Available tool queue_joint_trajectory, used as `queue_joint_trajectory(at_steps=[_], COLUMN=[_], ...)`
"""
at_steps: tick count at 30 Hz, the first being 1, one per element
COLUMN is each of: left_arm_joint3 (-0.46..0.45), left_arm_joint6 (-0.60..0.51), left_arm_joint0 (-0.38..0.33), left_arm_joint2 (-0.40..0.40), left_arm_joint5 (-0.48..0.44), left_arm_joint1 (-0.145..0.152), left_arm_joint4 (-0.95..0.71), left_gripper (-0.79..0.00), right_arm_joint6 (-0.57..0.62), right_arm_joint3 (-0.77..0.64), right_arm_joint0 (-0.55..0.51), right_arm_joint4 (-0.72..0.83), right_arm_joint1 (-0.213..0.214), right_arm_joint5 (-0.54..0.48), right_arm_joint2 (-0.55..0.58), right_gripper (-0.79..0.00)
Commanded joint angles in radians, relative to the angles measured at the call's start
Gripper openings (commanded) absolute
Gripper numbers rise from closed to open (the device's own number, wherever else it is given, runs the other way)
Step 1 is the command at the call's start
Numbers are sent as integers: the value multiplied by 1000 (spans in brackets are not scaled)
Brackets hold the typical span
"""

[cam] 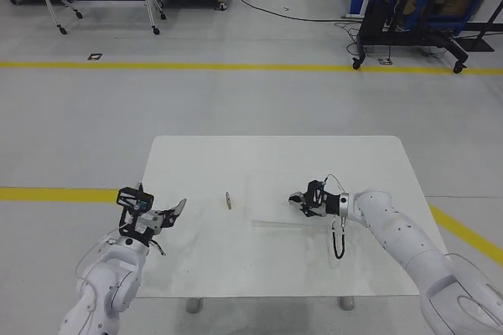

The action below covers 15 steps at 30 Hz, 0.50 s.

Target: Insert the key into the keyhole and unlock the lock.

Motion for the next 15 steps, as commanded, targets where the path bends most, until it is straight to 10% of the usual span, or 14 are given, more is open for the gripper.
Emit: queue_joint_trajectory(at_steps=[1,15], left_arm_joint3=[-3,-4], left_arm_joint6=[-36,-38], left_arm_joint0=[-13,-7], left_arm_joint2=[1,25], left_arm_joint5=[-3,-20], left_arm_joint1=[0,-1], left_arm_joint4=[-36,-16], left_gripper=[0,0], right_arm_joint6=[0,0], right_arm_joint3=[0,0], right_arm_joint0=[0,0], right_arm_joint4=[0,0], right_arm_joint1=[0,0], right_arm_joint5=[0,0], right_arm_joint2=[0,0], right_gripper=[-785,-785])
